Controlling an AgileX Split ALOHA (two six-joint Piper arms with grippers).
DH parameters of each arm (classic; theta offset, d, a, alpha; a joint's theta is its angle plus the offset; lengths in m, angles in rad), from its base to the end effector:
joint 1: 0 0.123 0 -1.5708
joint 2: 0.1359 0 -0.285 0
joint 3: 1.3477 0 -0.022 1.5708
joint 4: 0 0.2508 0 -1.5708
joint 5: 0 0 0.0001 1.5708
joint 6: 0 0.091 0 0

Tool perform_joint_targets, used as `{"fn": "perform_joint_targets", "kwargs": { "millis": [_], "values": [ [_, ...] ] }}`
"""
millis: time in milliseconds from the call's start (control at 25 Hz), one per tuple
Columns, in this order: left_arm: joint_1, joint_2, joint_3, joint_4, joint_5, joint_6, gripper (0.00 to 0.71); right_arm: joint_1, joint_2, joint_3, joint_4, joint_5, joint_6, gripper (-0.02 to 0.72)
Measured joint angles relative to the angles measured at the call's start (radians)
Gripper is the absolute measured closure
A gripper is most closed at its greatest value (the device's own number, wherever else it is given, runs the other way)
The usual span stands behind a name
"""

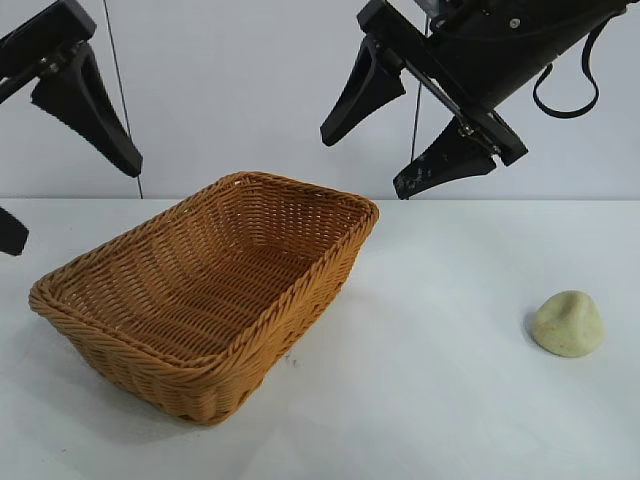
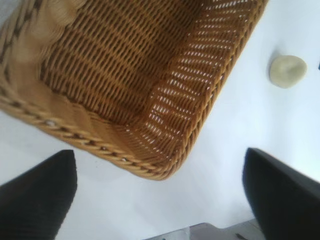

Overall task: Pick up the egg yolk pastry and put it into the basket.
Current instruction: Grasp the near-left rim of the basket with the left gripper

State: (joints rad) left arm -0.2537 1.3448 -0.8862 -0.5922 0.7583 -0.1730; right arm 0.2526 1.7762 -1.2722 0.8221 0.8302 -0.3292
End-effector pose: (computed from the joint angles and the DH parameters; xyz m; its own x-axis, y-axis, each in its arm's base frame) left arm 0.2416 -0.0988 0.2639 -0.9218 -0.3209 -0.2175 -0.1487 0.8109 -0.5660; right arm 0.3471 0.1405 0.2435 -0.9435 0.0123 -0.3312 -0.1986 0.7790 0.5947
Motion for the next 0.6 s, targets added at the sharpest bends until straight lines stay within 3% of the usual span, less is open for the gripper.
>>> {"fn": "perform_joint_targets", "kwargs": {
  "millis": [400,600],
  "values": [
    [-0.003,-0.013,0.013,0.024,-0.091,-0.242,0.02,0.0,0.0,0.0,0.0,0.0,0.0,0.133],
    [-0.003,-0.013,0.013,0.161,-0.102,-0.43,0.02,0.0,0.0,0.0,0.0,0.0,0.0,0.134]
  ]
}}
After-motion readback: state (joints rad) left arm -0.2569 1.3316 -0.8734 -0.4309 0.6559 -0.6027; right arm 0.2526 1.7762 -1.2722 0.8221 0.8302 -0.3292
